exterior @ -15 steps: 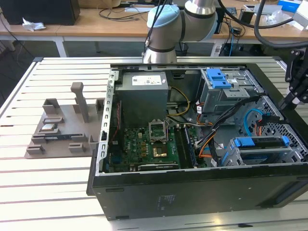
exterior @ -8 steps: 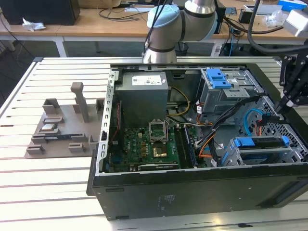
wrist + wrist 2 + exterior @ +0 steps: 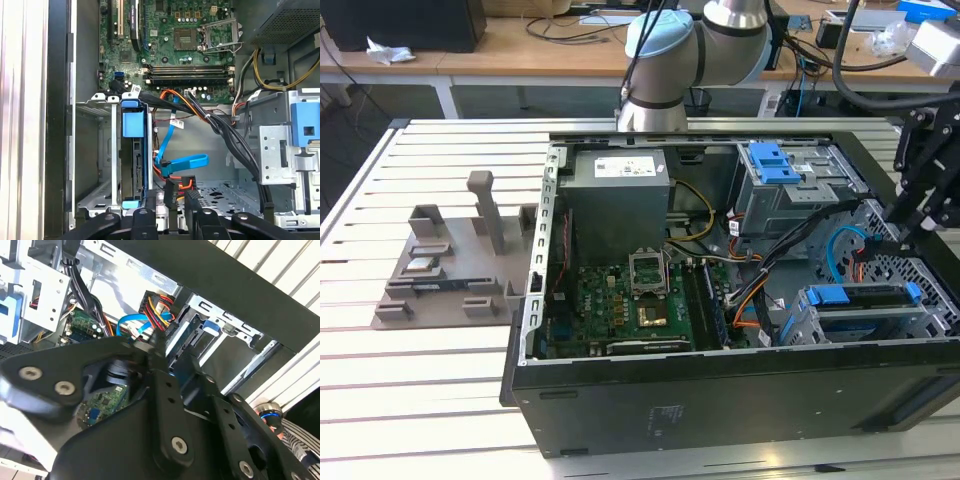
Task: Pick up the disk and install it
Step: 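Insert the first disk wire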
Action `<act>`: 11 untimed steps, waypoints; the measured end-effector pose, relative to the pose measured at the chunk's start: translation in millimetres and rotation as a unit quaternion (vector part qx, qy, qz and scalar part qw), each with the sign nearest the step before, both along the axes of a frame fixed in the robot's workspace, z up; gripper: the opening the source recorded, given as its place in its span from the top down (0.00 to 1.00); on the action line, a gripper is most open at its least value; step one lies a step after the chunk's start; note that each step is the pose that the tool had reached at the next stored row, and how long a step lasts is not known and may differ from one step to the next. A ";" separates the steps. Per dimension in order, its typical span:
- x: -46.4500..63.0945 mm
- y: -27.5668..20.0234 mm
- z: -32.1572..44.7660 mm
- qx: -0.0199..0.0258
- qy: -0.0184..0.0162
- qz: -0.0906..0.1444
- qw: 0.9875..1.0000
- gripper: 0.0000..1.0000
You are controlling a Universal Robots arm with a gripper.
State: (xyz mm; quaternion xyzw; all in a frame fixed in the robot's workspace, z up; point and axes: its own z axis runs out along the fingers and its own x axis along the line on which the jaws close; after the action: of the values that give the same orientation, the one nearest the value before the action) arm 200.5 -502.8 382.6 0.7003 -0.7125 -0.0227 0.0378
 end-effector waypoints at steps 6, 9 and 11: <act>0.1 3.1 -22.9 -0.003 0.000 0.000 1.000 0.64; 0.1 3.1 -23.8 -0.004 0.000 0.000 1.000 0.64; 0.1 3.1 -23.8 -0.004 0.000 0.000 1.000 0.65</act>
State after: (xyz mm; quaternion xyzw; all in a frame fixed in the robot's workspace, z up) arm 200.7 -499.7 358.7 0.7001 -0.7126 -0.0202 0.0403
